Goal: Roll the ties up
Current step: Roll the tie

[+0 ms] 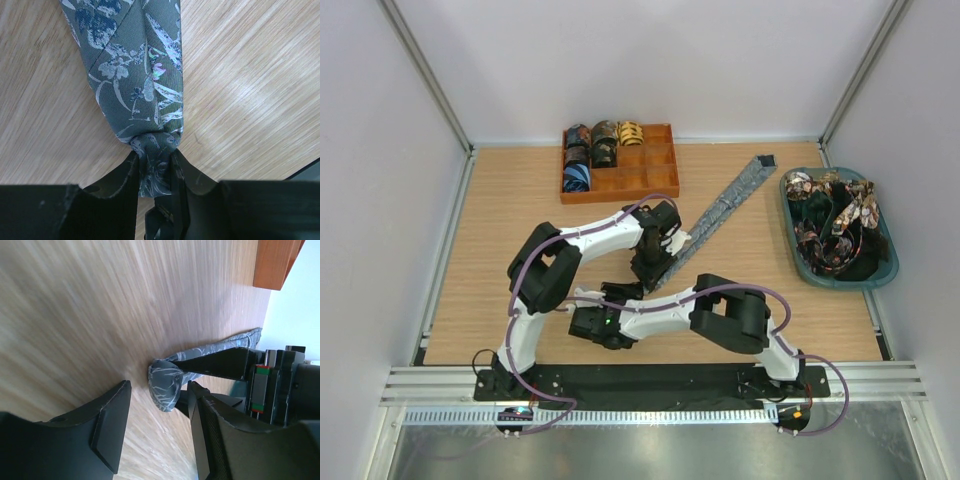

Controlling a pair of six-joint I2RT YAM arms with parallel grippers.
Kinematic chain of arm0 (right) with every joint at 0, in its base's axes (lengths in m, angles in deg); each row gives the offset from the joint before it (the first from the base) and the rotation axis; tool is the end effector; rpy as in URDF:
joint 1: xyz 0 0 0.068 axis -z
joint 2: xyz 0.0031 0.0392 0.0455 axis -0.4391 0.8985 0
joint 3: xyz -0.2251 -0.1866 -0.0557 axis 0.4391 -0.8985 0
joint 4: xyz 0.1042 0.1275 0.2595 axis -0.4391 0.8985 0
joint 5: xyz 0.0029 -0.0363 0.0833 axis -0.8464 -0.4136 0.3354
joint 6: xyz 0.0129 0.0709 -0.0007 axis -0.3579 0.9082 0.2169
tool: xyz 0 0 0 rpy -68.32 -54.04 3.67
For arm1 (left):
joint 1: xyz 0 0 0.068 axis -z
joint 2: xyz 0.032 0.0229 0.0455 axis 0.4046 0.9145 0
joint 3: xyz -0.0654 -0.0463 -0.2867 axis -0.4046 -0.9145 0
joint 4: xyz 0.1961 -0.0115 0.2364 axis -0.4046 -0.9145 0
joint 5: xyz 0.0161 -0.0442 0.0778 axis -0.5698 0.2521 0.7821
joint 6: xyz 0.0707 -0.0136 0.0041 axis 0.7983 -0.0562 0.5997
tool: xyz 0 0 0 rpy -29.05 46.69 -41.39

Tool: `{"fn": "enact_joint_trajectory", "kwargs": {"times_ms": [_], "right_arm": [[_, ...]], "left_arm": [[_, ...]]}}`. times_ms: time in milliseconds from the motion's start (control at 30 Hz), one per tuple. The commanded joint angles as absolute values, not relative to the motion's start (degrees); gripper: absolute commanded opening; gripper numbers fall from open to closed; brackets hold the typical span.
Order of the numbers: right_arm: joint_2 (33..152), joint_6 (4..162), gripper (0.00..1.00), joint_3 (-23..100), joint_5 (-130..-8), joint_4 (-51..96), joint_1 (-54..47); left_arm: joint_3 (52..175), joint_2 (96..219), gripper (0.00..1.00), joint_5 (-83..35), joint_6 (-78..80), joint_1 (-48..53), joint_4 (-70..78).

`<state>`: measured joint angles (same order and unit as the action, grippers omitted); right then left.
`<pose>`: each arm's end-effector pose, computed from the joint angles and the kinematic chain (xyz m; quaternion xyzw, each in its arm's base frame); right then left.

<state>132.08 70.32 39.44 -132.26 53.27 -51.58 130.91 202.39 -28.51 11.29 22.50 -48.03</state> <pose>0.1442 0.4275 0.0960 -0.5400 0.6943 -0.3090 0.3617 0.3152 -0.3497 0.1331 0.3893 0.9111 -0.1329 0.0270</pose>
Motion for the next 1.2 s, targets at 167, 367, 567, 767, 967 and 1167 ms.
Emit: {"fn": "enact_joint_trajectory", "kwargs": {"times_ms": [167, 367, 567, 767, 967, 1167], "right_arm": [[136.1, 72.0, 0.45, 42.5, -131.3, 58.7, -49.3], [139.4, 75.9, 0.26, 45.3, -131.0, 64.0, -48.7], [138.8, 78.7, 0.06, 45.8, -129.8, 63.0, -48.7], [136.1, 78.3, 0.02, 44.1, -127.9, 59.5, -49.1], [134.2, 78.8, 0.01, 43.3, -127.0, 58.2, -49.1], [129.5, 78.8, 0.01, 39.3, -123.5, 51.8, -48.9]], "left_arm": [[129.0, 206.5, 0.24, -28.2, 11.5, 22.4, -53.8], [128.8, 206.4, 0.25, -27.8, 11.6, 22.4, -54.0], [127.8, 204.1, 0.49, -27.7, 11.5, 22.4, -50.7], [127.6, 198.7, 0.57, -26.6, 11.2, 22.2, -46.0], [125.7, 191.2, 0.59, -24.4, 8.6, 20.3, -38.0], [118.1, 179.2, 0.64, -22.2, 3.4, 16.0, -25.3]]}}
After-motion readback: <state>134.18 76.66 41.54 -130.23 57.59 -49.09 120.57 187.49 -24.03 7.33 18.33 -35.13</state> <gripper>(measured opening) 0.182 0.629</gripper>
